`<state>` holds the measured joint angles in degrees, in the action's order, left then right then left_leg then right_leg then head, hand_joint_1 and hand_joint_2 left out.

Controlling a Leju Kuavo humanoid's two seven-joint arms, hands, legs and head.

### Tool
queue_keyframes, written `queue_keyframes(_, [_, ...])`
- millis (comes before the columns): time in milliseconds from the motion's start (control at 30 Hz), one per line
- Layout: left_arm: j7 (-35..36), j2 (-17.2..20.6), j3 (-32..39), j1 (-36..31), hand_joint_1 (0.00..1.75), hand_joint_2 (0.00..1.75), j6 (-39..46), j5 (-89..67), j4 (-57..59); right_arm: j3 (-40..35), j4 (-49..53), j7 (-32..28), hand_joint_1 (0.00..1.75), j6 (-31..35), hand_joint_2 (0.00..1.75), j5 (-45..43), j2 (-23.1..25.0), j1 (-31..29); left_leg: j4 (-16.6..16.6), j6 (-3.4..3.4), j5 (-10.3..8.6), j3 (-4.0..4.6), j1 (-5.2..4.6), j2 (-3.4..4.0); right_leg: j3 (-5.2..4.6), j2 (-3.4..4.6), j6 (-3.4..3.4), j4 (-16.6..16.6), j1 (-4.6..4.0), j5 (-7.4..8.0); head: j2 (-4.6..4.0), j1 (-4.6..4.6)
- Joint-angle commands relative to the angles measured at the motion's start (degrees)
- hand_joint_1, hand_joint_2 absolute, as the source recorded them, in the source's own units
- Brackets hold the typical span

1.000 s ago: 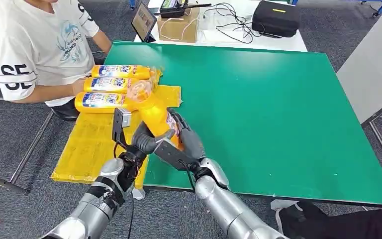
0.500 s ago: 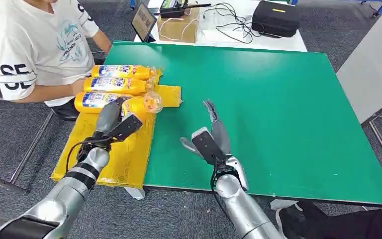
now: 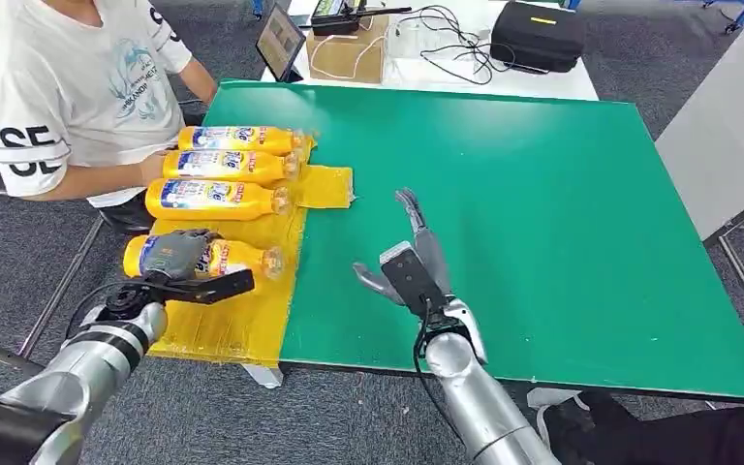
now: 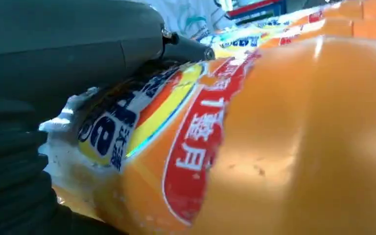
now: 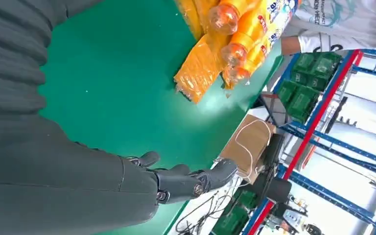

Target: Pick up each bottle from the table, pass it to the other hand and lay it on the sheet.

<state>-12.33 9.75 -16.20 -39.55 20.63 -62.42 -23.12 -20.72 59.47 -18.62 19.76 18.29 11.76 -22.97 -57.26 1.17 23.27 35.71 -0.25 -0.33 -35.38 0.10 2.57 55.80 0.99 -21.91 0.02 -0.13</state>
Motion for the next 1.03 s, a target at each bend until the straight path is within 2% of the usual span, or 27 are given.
queue_keyframes(33, [2.1, 2.8, -11.8, -4.6, 1.75, 1.75, -11.2, -9.2, 9.0, -0.7, -4.6, -0.6, 0.0, -1.4, 1.75, -0.1, 0.1, -3.4, -0.1, -0.1, 0.16, -0.25, 0.09, 0.17, 0.21, 0.14, -0.13, 0.0, -0.1, -0.1, -0.02, 0.0])
queue_keyframes(100, [4.0, 1.8, -12.8, -4.5, 1.75, 1.75, -12.3, -10.6, 9.2, -1.1, -4.9, -0.5, 0.0, -1.7, 1.75, -0.2, 0.5, -3.4, 0.0, -0.12, 0.15, -0.32, 0.08, 0.16, 0.29, 0.13, -0.14, 0.0, -0.1, -0.11, -0.02, 0.0])
queue_keyframes(133, [4.6, 1.3, -12.4, -4.5, 0.68, 1.75, -12.7, -10.5, 9.3, -1.2, -5.4, -0.4, 0.0, -1.7, 1.75, -0.2, 0.6, -3.5, 0.1, -0.08, 0.1, -0.35, 0.02, 0.18, 0.32, 0.15, -0.1, 0.0, -0.03, -0.05, -0.02, 0.0])
queue_keyframes(167, [4.5, 0.8, -11.3, -4.3, 0.05, 1.75, -12.4, -9.5, 9.2, -1.4, -5.8, -0.4, 0.0, -1.7, 1.75, -0.2, 0.7, -3.7, 0.1, -0.1, 0.12, -0.47, 0.03, 0.2, 0.4, 0.15, -0.12, 0.0, -0.04, -0.07, -0.02, -0.04])
queue_keyframes(467, [4.1, 0.7, -9.8, -3.9, 0.0, 1.75, -11.9, -8.5, 9.1, -1.4, -6.1, -0.5, 0.0, -1.7, 1.75, -0.3, 0.5, -4.0, 0.1, -0.13, 0.12, -0.59, 0.06, 0.24, 0.45, 0.18, -0.13, 0.1, -0.08, -0.06, -0.02, -0.02])
queue_keyframes(500, [3.3, 0.8, -9.6, -3.4, 0.0, 1.75, -9.4, -8.5, 8.4, -1.4, -6.4, -0.5, 0.0, -1.5, 1.75, -0.3, 0.5, -4.1, 0.1, -0.13, 0.09, -0.56, 0.03, 0.23, 0.42, 0.18, -0.11, 0.1, -0.05, -0.04, -0.02, 0.0])
queue_keyframes(567, [-0.1, 0.3, -7.5, -2.1, 0.0, 1.75, -6.5, -6.7, 8.4, -1.7, -7.5, -0.9, 0.0, -1.4, 1.75, -0.2, 0.6, -4.4, 0.1, -0.14, 0.09, -0.6, 0.04, 0.23, 0.46, 0.18, -0.12, 0.0, -0.06, -0.04, 0.0, 0.0])
queue_keyframes(700, [-2.4, -0.2, -5.4, -1.2, 0.0, 1.75, -3.3, -5.3, 7.9, -1.7, -9.2, -1.4, 0.0, -1.2, 1.75, -0.7, 1.0, -4.8, 0.1, -0.11, 0.05, -0.54, 0.01, 0.15, 0.42, 0.09, -0.09, 0.1, -0.02, -0.03, -0.02, 0.0])
queue_keyframes(800, [-9.0, -0.6, -0.9, 0.7, 0.0, 1.75, 1.7, -0.6, 5.9, -1.7, -9.7, -1.8, 0.0, -1.0, 1.75, -1.0, 0.9, -4.9, 0.1, -0.15, 0.08, -0.62, 0.04, 0.14, 0.51, 0.13, -0.13, 0.0, -0.06, -0.05, -0.02, 0.0])
queue_keyframes(900, [-9.5, -0.5, -0.7, 1.1, 0.0, 1.75, 2.5, -0.3, 5.8, -1.7, -9.8, -1.8, 0.0, -1.0, 1.75, -1.1, 0.8, -4.9, 0.1, -0.14, 0.07, -0.6, 0.04, 0.14, 0.5, 0.12, -0.12, 0.0, -0.05, -0.06, -0.02, 0.0])
queue_keyframes(933, [-12.7, -0.7, 0.8, 1.6, 0.0, 1.75, 3.7, 1.2, 5.4, -1.6, -9.9, -2.0, 0.0, -1.0, 1.75, -1.3, 0.8, -5.0, 0.1, -0.13, 0.06, -0.52, 0.03, 0.08, 0.44, 0.06, -0.11, 0.1, -0.04, -0.06, -0.02, 0.0])
queue_keyframes(1033, [-16.0, -1.1, 2.9, 2.7, 0.0, 1.75, 5.2, 3.4, 4.2, -1.6, -10.0, -2.2, 0.0, -1.0, 1.75, -1.6, 0.6, -5.1, 0.1, -0.12, 0.04, -0.5, 0.01, 0.0, 0.42, 0.06, -0.09, 0.1, -0.02, -0.06, 0.0, 0.0])
